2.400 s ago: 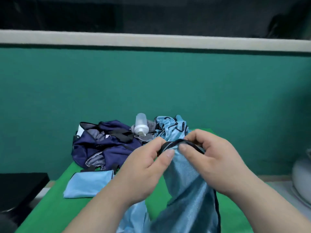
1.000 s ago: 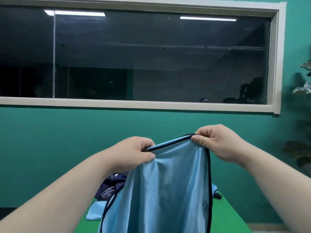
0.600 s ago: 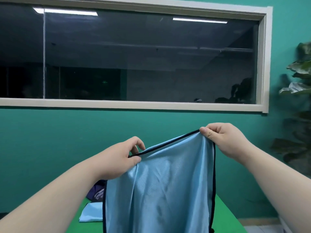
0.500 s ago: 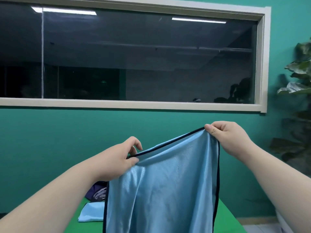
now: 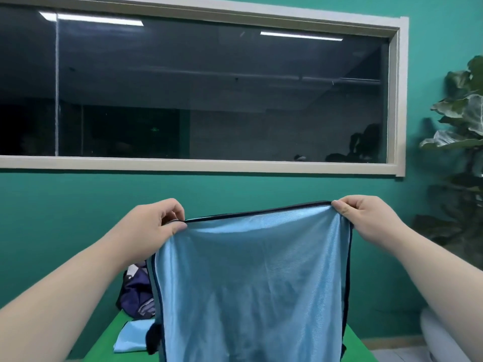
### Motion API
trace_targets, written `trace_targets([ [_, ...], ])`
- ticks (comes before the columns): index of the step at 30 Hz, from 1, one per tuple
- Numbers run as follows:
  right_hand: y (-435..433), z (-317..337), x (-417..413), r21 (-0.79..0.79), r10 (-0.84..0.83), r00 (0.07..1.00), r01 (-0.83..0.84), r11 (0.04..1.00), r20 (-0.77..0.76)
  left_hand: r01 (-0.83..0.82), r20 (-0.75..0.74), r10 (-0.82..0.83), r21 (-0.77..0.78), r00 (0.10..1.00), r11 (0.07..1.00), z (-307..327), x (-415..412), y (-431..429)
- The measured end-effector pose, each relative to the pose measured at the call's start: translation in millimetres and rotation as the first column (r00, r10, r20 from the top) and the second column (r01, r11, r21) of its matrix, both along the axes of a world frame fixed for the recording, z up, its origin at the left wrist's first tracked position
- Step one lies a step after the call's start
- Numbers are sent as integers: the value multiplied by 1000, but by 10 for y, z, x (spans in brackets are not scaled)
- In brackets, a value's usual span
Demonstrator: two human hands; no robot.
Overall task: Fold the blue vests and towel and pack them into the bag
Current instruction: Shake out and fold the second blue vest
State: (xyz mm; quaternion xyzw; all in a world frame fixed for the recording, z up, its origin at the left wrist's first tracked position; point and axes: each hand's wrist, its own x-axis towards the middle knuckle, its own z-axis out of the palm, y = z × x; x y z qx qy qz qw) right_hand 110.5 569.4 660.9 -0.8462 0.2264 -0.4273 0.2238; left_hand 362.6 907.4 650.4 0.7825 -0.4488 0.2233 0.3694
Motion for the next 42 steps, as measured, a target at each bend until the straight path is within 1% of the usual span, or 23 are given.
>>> trace_targets([
  [2,3,-16,1,9,8,1000,-8,1000,5,3,35,-3,-11,999,1000,31,-8,8],
  [6,34,-46,-10,30,27,1000,-27,999,11,-20,63,17,46,998,999,71,-7,28],
  [8,45,-60,-18,34,39,999,-40,999,17,-43,74,39,50,997,998,82,-1,34],
  [11,52,-78,-14,64,74,992,-81,995,99,-45,67,42,50,997,998,96,-5,41],
  [13,58,-90,3,90,110,980,-126,988,165,-27,36,25,51,999,998,107,2,44],
  [15,57,-96,21,100,141,972,-162,982,189,-8,22,7,64,1000,998,115,15,45],
  [20,28,-115,36,90,152,971,-171,981,182,-7,20,4,140,1000,990,128,57,47],
  [24,40,-127,49,140,177,942,-223,965,285,-29,43,20,236,999,971,114,97,55],
  [26,43,-125,44,156,184,934,-241,958,306,-40,54,27,268,998,963,102,109,53],
  [30,19,-139,13,159,163,940,-218,963,300,-71,76,48,331,996,941,80,146,38],
  [35,-14,-169,-22,154,115,954,-162,975,278,-106,53,95,291,994,951,76,155,3],
  [38,-39,-181,-30,145,59,964,-99,984,259,-83,6,85,286,996,955,80,135,-33],
  [42,-69,-170,-57,139,-1,972,-32,990,233,-2,-62,18,255,998,967,83,100,-66],
])
